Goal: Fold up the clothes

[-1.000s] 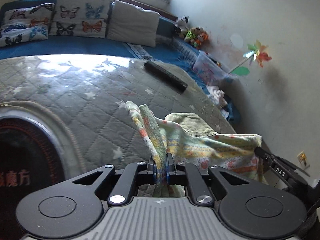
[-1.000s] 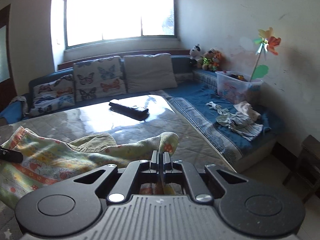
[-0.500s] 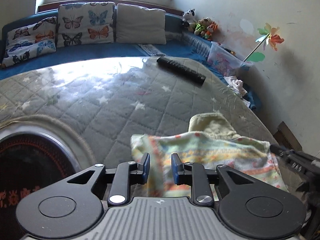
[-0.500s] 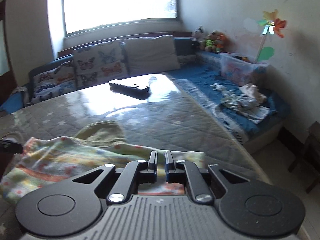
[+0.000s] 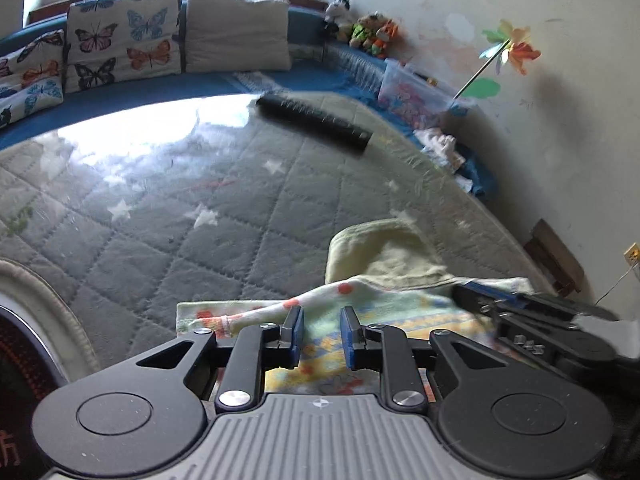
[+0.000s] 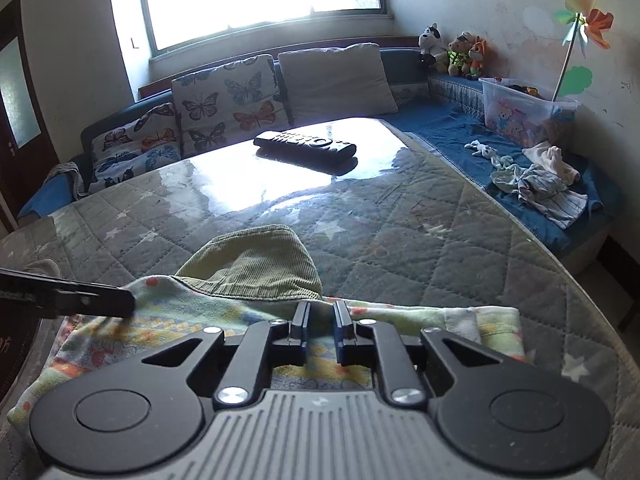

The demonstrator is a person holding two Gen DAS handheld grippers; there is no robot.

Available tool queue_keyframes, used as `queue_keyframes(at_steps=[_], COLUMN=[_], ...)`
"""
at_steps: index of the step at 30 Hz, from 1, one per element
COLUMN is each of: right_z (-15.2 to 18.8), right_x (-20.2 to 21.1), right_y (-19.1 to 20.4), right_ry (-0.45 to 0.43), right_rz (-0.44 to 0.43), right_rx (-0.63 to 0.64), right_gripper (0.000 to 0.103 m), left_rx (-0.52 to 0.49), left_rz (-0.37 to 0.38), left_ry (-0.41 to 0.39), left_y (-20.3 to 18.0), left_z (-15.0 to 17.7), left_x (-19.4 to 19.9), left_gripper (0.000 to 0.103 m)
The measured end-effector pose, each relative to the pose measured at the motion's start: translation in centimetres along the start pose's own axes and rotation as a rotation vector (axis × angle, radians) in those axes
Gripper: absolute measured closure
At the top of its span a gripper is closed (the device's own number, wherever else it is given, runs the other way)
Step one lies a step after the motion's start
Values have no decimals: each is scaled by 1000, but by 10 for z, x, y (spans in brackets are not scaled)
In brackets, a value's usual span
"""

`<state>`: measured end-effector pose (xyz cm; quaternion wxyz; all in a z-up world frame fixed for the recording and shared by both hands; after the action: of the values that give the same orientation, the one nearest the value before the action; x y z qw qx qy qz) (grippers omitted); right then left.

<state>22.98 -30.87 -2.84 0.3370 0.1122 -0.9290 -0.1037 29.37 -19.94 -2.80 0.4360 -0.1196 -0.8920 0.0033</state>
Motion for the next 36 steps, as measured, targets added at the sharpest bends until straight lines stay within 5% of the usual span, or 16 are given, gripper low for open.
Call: queue_keyframes(at_steps=[9, 17, 24, 33, 36], right_z=[10, 46, 75, 91, 89], right_x=[30, 68, 86, 104, 114], right_y=[19, 48, 65, 52, 43], right_ry=[-5, 9, 2, -36, -62], right_rz=[-35, -55, 21, 41, 70], right_rx=[28, 83, 161, 73, 50], right_gripper=[69, 64, 62, 61, 58], left_rx=[-16, -119, -129, -129, -130], left_rz=[8, 17, -3, -17, -19], left_ry=[-22, -57, -43, -68, -76], left_y=[4, -6, -5, 1, 2], left_z=[13, 54, 85, 98, 102], left_x=[27, 69, 75, 88, 96], left_gripper=[83, 82, 82, 81, 73])
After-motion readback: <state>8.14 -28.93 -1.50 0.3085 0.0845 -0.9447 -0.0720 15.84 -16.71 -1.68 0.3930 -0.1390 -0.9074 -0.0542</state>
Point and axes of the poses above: each gripper's, at about its wrist camera, not at the fingertips, and x roughly against the way its jaws point, y to its left, z to its underside, the point moved 4 cm from there along -x, roughly the way its jaws point, and after that the axes turned 12 degrees about -z, right-handed, at the moved point
